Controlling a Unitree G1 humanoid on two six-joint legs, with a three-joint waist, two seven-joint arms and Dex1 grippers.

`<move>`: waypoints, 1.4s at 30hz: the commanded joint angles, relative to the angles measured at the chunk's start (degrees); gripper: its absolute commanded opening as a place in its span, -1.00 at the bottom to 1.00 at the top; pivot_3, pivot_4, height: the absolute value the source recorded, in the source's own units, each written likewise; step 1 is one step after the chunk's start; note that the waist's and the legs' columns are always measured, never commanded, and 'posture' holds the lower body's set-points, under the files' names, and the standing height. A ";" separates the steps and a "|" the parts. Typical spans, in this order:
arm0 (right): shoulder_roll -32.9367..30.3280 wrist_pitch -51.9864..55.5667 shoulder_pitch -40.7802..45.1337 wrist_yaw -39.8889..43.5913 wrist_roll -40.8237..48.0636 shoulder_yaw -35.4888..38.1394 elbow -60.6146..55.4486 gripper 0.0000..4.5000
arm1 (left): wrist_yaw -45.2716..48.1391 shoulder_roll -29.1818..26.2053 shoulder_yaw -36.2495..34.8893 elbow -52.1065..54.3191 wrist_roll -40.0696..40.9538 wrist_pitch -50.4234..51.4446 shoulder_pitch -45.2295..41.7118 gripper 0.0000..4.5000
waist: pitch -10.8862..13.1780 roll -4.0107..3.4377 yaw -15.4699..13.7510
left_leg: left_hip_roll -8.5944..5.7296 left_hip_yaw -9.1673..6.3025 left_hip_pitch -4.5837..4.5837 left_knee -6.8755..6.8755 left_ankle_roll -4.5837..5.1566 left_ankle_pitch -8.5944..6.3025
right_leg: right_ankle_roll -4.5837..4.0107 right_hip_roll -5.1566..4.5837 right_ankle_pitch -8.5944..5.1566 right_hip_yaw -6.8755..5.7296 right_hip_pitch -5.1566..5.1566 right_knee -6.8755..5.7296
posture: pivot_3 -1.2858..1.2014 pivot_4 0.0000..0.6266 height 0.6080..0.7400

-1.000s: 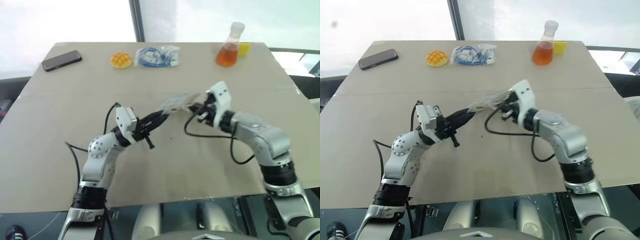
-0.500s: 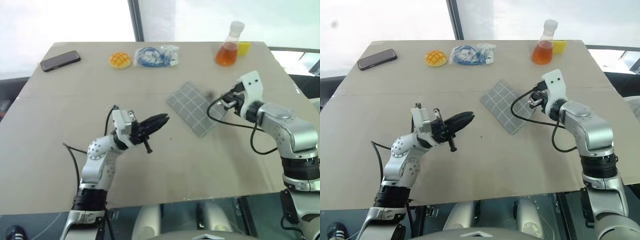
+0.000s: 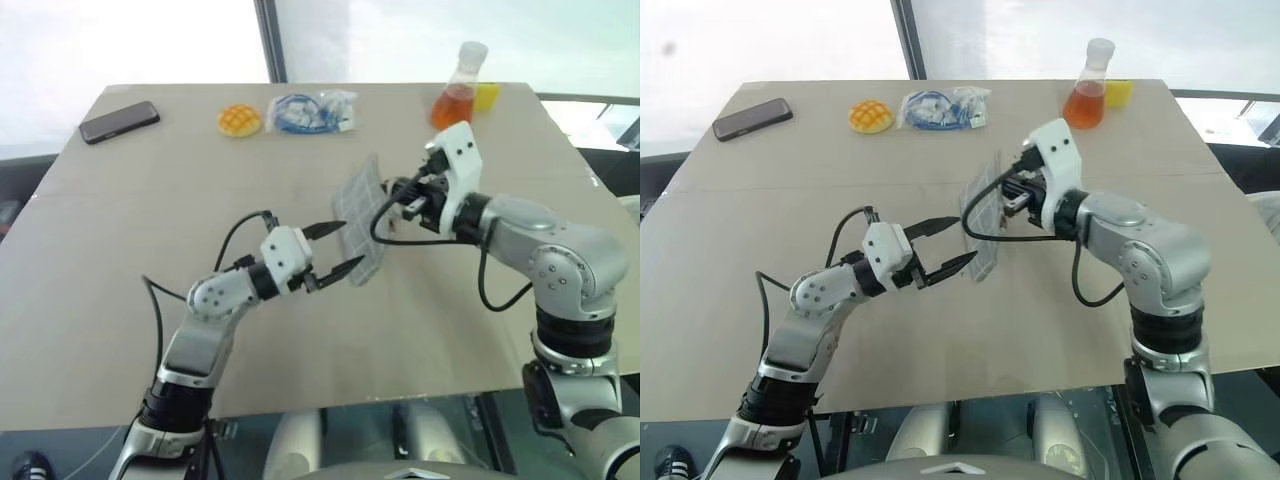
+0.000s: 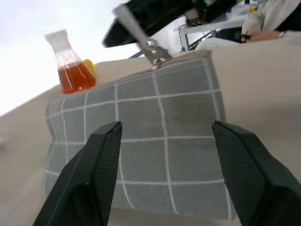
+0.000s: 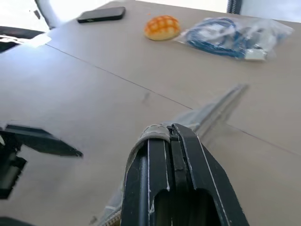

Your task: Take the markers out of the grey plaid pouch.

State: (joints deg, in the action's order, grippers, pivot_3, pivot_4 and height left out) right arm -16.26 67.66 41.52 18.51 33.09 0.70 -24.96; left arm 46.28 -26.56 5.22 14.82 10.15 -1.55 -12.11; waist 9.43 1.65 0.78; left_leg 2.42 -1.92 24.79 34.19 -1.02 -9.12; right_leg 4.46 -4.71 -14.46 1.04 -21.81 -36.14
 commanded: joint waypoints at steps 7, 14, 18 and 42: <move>3.63 -1.42 3.98 -1.07 -0.24 -2.88 0.51 -1.00 | 2.87 -6.09 -5.68 8.43 12.81 13.53 3.81 0.38 | 0.03 -0.06 0.20 | 0.02 0.00 0.00 0.00 0.00 0.00 | -0.02 0.00 -0.02 -0.01 -0.01 0.01 | 0.03 -0.52 1.00; 6.07 -2.10 6.05 -1.16 -0.30 -3.47 1.43 -1.00 | 2.36 -7.61 -8.34 9.74 13.63 13.47 7.24 0.38 | 0.05 -0.08 0.13 | 0.02 0.01 0.00 -0.01 0.00 0.00 | -0.04 0.00 -0.03 -0.01 -0.02 0.01 | 0.03 -0.52 1.00; 6.52 -1.95 6.54 -1.23 -0.21 -3.42 1.30 -1.00 | -0.23 -5.81 -6.12 8.14 9.99 11.36 6.77 0.38 | 0.06 -0.09 -0.04 | 0.02 0.00 0.03 -0.02 0.00 0.00 | -0.07 0.00 -0.04 -0.03 -0.03 0.02 | 0.03 -0.52 1.00; -14.66 -4.74 -5.76 -3.45 -9.42 9.84 3.82 -1.00 | 21.54 -1.13 -10.19 -13.70 22.58 -5.39 1.21 -0.99 | 0.05 -0.07 -0.49 | -0.08 0.04 0.09 -0.04 0.01 -0.01 | -0.10 -0.13 -0.05 -0.05 0.03 0.24 | 0.03 -0.52 1.00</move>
State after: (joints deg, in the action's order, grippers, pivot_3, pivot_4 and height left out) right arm -28.45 64.13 36.49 15.77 25.84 4.91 -19.95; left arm 65.84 -27.18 -2.97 2.29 31.11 -5.46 -11.19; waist 9.48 1.58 0.29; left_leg 2.34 -1.87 24.89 34.15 -0.98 -9.14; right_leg 4.36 -4.84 -14.51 1.00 -21.79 -35.87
